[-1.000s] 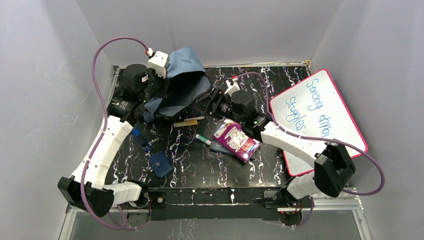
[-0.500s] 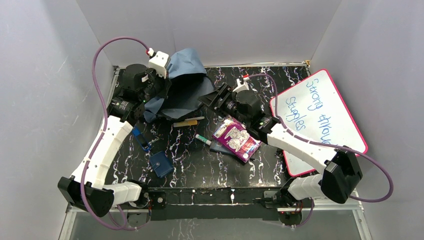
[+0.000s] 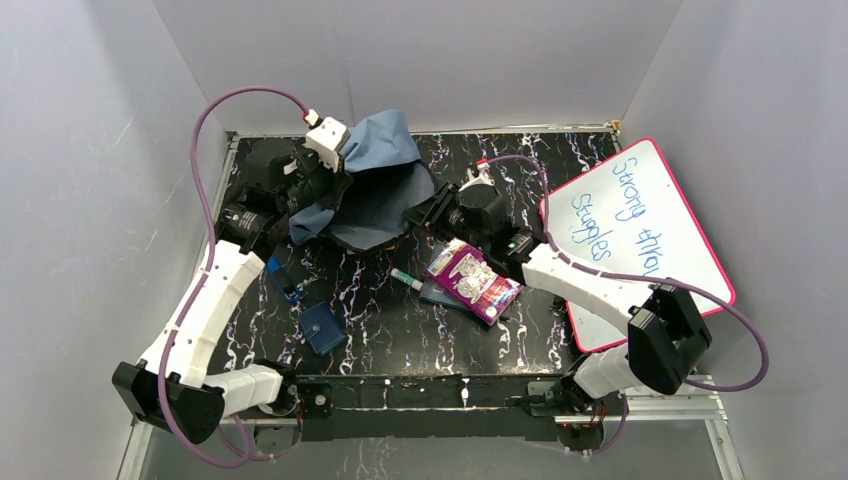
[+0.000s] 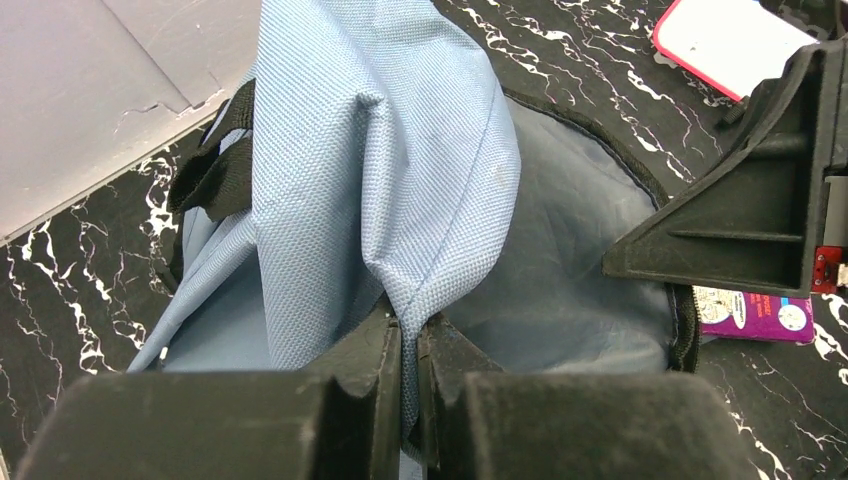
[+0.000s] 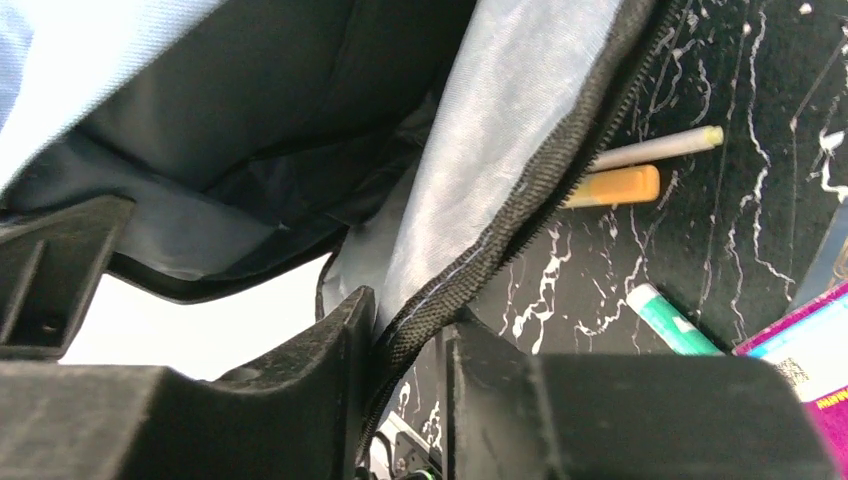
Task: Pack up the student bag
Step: Adjust the student bag at the center of the board.
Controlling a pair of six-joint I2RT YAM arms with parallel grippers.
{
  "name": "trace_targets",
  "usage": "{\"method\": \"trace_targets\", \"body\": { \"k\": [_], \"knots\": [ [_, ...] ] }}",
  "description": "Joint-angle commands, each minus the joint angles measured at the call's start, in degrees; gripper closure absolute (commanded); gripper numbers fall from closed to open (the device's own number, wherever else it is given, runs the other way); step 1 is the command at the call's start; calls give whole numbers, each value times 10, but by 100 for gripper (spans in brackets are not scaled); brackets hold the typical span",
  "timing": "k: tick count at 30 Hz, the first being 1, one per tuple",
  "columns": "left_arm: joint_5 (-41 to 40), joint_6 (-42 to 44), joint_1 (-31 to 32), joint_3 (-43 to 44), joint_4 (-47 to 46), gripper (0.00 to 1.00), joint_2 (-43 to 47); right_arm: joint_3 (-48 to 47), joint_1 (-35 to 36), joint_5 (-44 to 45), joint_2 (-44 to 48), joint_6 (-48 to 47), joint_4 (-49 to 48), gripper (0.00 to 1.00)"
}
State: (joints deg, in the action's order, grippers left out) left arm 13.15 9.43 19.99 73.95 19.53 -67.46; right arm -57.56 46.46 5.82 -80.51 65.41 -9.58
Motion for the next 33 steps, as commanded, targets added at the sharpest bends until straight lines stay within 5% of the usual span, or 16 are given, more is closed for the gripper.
{"method": "trace_targets", "body": {
  "k": [1,3,7,9,13,33],
  "knots": [
    [12,14,0,-5,-24,100,24,17,-4,-1,17,-29,-14,69],
    [4,13,0,-4,-29,99,24,21,-4,-1,25,-44,-12,78],
    [-20,14,1,-9,-63,80,30,21,-3,-17,32,-73,-22,99],
    [-42,17,0,-10,-79,61,31,15,-3,-31,33,-84,-32,100],
    [-80,40,0,-1,-108,42,25,-4,-3,-63,23,-100,-49,100],
    [-260,289,91,38,-148,38,-44,-17,-4,-106,4,-95,-65,100]
  ]
}}
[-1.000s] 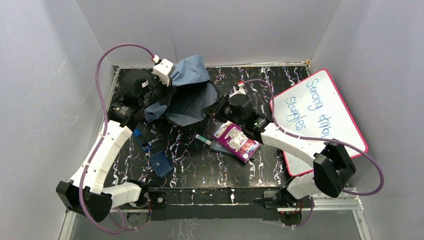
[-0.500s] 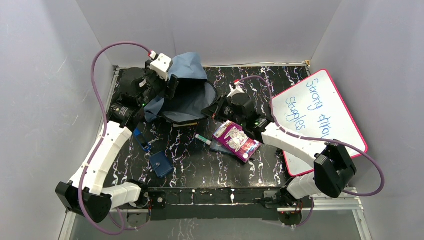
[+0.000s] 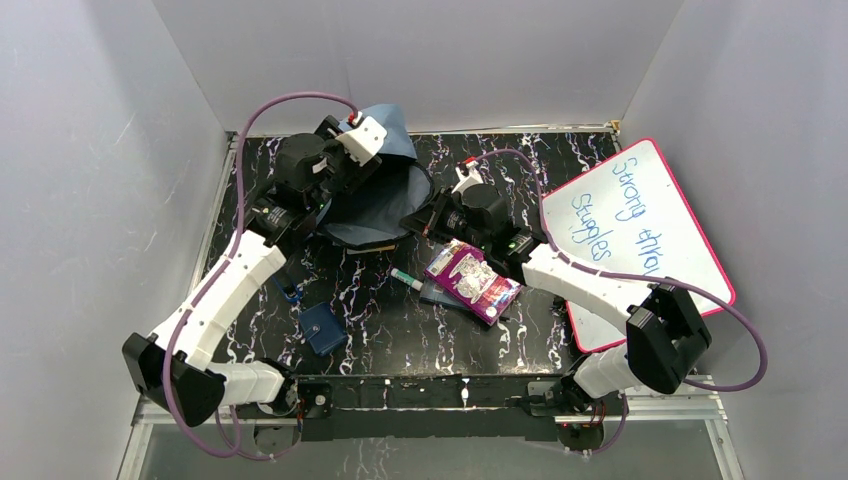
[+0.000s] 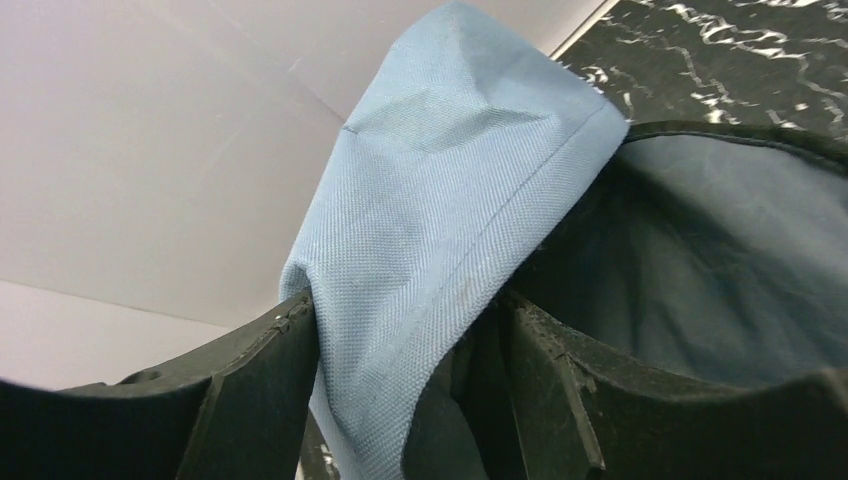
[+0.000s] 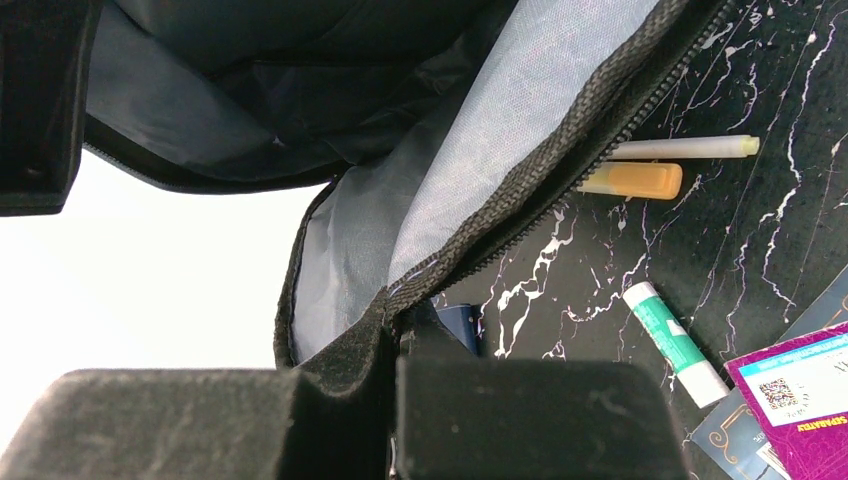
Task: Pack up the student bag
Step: Adjust the student bag at the center of the board.
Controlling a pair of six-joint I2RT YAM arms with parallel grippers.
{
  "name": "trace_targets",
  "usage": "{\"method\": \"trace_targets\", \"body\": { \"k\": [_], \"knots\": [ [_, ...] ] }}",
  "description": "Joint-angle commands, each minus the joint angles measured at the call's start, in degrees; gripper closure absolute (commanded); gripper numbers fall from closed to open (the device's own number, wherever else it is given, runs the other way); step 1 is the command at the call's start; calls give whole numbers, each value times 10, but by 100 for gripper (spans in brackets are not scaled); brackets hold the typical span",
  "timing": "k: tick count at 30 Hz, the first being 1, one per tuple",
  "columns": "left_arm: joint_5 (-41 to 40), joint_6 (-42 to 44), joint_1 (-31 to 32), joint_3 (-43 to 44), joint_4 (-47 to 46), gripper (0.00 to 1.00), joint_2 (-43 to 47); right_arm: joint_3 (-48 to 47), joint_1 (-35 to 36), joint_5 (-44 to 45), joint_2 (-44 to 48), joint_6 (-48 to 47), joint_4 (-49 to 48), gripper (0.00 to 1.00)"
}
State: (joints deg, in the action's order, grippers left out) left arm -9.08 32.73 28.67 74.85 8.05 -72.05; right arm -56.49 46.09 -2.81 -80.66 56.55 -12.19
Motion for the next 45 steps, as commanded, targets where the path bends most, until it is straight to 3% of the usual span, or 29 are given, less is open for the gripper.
{"method": "trace_targets", "body": {
  "k": [1,5,8,13,18,23,27,34,38,45],
  "knots": [
    [-39,61,6,29,-34,40,0,-26,0,-19,6,-7,-39,100],
    [-40,63,8,37,-35,56,-10,-17,0,-3,15,-9,-31,100],
    [-37,54,9,44,-35,74,-16,-5,1,11,27,-17,-22,100],
    [-35,-17,10,52,-36,100,-15,15,1,66,52,-45,13,93],
    [1,-95,10,17,-43,100,22,40,1,117,90,-82,47,88],
    [-8,-129,10,8,-43,100,20,35,1,147,134,-161,92,60],
    [-17,-133,10,12,-44,100,5,38,0,218,181,-198,184,46],
    [-16,-130,10,13,-46,100,-11,88,0,338,258,-58,406,33],
    [-12,-130,10,13,-46,100,-13,135,-1,321,300,53,463,23],
    [-6,-138,10,7,-45,100,-11,214,0,247,329,155,501,10]
  ]
}}
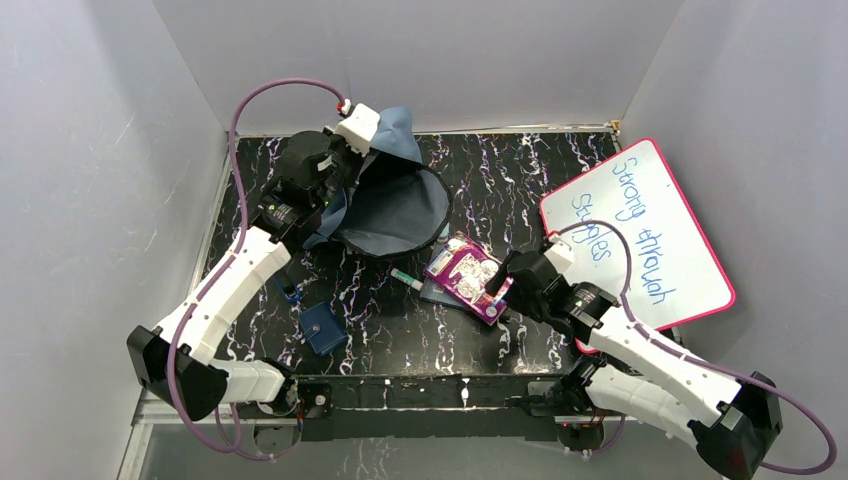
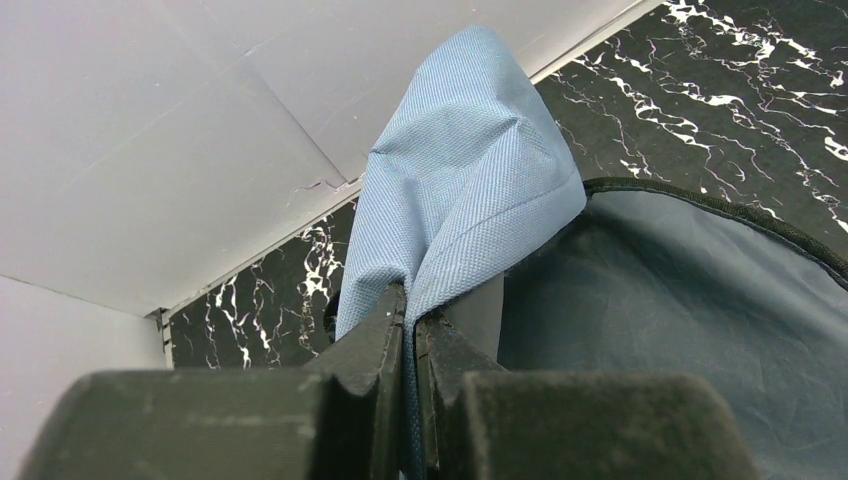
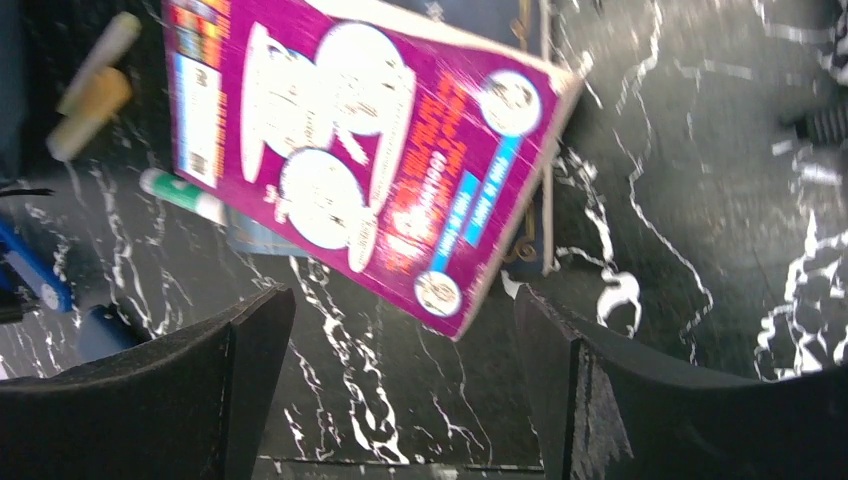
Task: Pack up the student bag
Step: Adjust the student bag at the center of the board.
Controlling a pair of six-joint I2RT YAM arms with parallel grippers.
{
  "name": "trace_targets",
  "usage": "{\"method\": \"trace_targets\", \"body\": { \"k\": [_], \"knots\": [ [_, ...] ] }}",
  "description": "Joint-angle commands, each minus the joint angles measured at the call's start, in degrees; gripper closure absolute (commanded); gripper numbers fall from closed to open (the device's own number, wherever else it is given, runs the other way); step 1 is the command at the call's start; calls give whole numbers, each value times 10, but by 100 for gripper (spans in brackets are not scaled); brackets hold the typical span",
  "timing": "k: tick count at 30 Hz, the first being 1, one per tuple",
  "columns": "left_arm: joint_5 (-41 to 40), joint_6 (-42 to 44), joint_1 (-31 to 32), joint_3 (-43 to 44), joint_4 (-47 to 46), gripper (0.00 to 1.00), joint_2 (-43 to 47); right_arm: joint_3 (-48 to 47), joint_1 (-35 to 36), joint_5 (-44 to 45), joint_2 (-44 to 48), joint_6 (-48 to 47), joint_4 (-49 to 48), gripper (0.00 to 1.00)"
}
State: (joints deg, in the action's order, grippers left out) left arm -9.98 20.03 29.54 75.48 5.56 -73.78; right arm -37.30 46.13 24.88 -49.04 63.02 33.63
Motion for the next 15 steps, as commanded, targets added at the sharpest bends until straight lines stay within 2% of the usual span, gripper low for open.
{"method": "trace_targets", "body": {
  "k": [1,4,7,15],
  "knots": [
    [4,-12,2,-1,-20,100,6,35,-1,-38,18,101,44,10],
    [5,-13,2,-5,-20,100,7,81,-1,-65,43,128,17,9],
    [7,-15,2,-7,-18,100,9,134,-1,-84,78,145,-53,8],
    [12,-14,2,-8,-17,100,8,235,-2,-89,130,219,-183,7]
  ]
}}
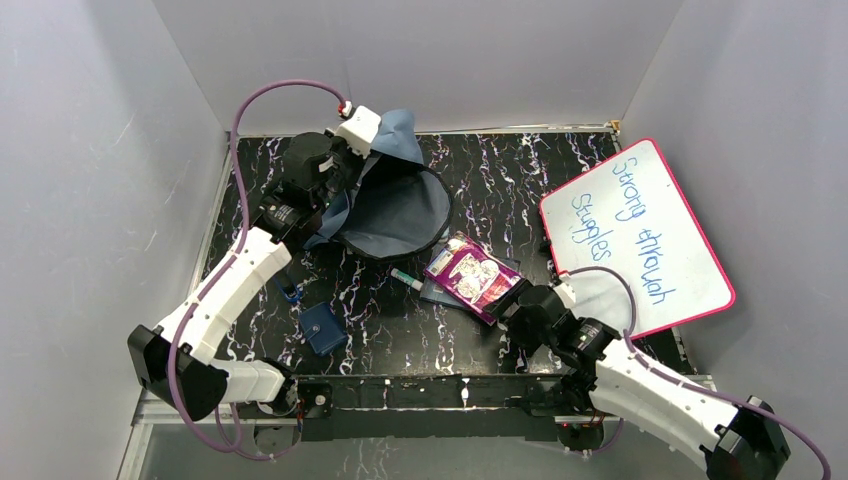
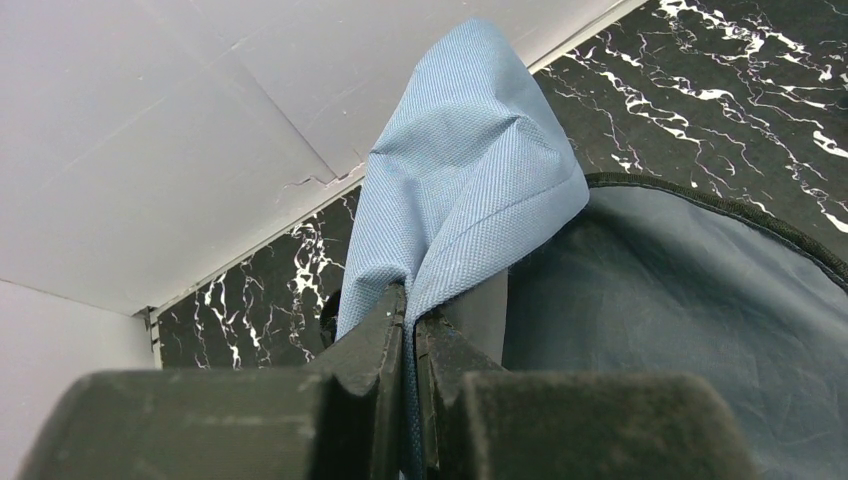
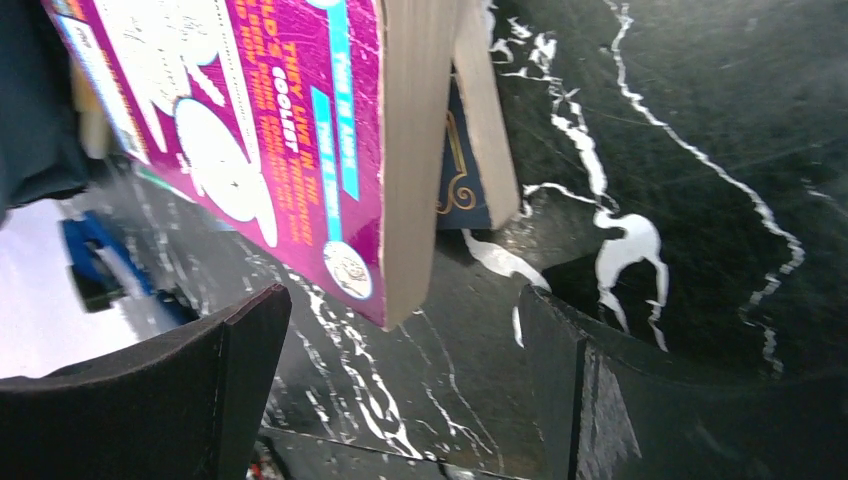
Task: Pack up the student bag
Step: Adjust the student bag at the center of the board, then pick up the book from the center of the board.
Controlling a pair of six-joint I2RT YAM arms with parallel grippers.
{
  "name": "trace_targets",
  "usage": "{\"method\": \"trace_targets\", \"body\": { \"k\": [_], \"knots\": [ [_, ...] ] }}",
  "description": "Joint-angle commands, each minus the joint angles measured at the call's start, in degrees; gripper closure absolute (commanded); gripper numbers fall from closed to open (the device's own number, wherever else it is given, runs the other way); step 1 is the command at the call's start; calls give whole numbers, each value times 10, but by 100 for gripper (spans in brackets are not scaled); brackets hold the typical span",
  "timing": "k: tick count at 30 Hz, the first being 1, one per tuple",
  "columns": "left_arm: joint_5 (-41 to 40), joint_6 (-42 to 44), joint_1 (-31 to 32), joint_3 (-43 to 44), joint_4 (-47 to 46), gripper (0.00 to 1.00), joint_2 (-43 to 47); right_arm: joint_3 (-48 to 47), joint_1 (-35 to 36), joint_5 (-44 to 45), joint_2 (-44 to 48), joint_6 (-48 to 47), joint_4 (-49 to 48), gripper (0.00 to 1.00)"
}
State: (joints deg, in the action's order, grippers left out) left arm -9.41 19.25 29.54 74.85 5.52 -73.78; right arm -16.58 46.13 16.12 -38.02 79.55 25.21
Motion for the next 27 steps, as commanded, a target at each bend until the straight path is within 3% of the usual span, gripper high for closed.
{"method": "trace_targets", "body": {
  "k": [1,6,14,22,27],
  "knots": [
    [7,-7,2,-2,-17,100,8,40,-1,-3,24,63,-117,8],
    [10,-10,2,-2,-17,100,8,81,-1,-11,19,103,-176,11],
    [13,-10,2,-2,-16,100,12,104,-1,-11,-3,149,-169,20],
    [19,-11,2,-1,-12,100,11,123,-1,44,-3,166,-191,27],
    [21,-12,2,1,-12,100,10,134,-1,67,-1,153,-226,39]
  ]
}}
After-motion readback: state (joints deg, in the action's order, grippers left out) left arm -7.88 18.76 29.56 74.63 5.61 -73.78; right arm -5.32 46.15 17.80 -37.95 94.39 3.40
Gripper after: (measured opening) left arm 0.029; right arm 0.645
